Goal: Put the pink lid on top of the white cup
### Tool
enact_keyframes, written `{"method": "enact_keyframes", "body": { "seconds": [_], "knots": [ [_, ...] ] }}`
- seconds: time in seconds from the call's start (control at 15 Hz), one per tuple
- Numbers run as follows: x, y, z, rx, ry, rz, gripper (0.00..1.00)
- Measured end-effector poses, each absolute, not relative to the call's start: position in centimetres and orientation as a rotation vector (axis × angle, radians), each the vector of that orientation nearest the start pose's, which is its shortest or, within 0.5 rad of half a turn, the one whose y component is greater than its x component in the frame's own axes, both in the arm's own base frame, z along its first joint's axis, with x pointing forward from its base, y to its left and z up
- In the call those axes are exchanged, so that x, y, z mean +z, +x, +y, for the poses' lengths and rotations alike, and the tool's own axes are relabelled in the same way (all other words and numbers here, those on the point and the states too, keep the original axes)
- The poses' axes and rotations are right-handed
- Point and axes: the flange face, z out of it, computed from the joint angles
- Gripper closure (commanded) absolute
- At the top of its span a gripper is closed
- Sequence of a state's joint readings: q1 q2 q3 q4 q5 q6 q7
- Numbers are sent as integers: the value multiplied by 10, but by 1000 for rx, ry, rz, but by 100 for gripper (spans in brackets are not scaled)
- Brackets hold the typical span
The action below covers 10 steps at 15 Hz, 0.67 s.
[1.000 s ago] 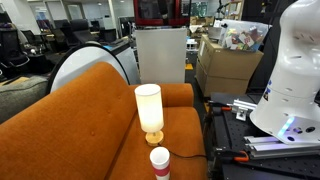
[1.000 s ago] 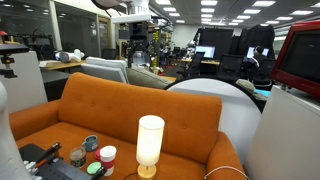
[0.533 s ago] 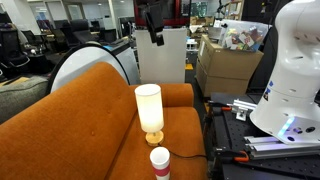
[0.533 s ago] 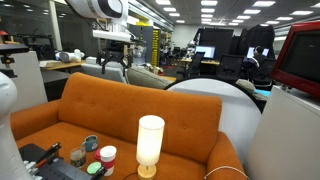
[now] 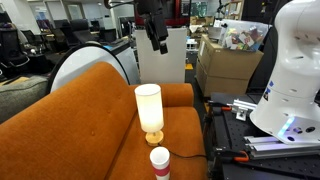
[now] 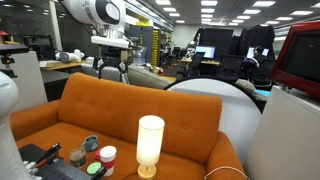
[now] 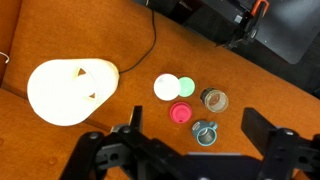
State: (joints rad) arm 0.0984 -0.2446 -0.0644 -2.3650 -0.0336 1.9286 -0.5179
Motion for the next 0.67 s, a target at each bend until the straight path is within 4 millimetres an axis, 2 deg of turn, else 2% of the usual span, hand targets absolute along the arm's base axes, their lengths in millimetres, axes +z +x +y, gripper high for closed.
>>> {"method": "enact_keyframes", "body": {
  "seconds": [0.2,0.33,0.47,0.67],
  "knots": [
    [405,443,21,267,-2958,-918,0],
    [393,448,45,226,-2930,-1016,0],
    [371,452,75,211,-2884,-1120,0],
    [324,458,112,234,-2770,-1247,0]
  ]
}}
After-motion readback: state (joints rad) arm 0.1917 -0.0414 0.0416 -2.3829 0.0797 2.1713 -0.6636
